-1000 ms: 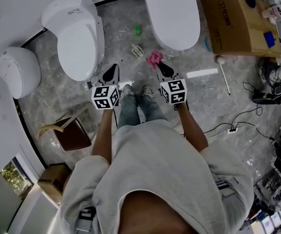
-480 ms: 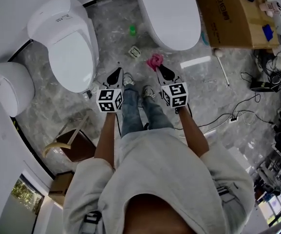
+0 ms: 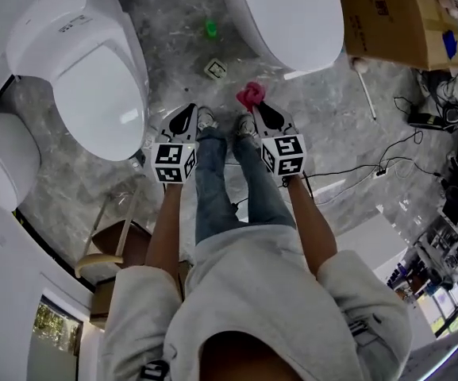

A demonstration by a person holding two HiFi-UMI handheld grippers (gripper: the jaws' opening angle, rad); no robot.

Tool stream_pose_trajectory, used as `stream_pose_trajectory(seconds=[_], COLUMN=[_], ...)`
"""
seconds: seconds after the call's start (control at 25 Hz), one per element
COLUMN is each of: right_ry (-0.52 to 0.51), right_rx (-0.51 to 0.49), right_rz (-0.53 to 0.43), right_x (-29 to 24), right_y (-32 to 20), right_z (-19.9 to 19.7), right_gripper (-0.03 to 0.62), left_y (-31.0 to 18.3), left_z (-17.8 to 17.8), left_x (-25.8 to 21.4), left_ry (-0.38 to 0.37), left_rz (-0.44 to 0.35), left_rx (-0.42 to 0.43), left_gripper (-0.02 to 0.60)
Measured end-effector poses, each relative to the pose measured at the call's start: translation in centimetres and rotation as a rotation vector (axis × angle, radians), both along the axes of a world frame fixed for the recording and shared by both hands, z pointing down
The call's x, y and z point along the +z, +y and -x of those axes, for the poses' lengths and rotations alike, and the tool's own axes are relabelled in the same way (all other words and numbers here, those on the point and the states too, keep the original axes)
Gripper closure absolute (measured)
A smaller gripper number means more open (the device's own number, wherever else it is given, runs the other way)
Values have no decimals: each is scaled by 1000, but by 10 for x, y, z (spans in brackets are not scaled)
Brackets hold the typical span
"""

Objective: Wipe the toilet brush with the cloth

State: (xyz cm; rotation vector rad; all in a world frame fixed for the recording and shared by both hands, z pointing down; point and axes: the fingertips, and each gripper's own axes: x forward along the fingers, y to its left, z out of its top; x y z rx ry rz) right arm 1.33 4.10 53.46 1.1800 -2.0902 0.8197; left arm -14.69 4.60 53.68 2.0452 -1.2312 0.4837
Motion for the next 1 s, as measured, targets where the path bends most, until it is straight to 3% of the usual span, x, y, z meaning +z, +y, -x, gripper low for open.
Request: stream_pose_trajectory(seconds=[0.44, 0.68, 1.0], right_ry=[-35, -51, -76], right_rx=[-19, -57, -60], right_rz=[78, 74, 52], right_x=[107, 145, 184], right_y=[-6, -23, -55], right_z=[-9, -12, -9], right_gripper=[534, 535, 534], left_y=[5, 10, 17], left_z=[-9, -21, -41], left_x=[89, 128, 162], left_ry=[-5, -37, 0], left_rz=[51, 68, 87], left_rx=[-61, -101, -150], left_gripper=[561, 561, 561])
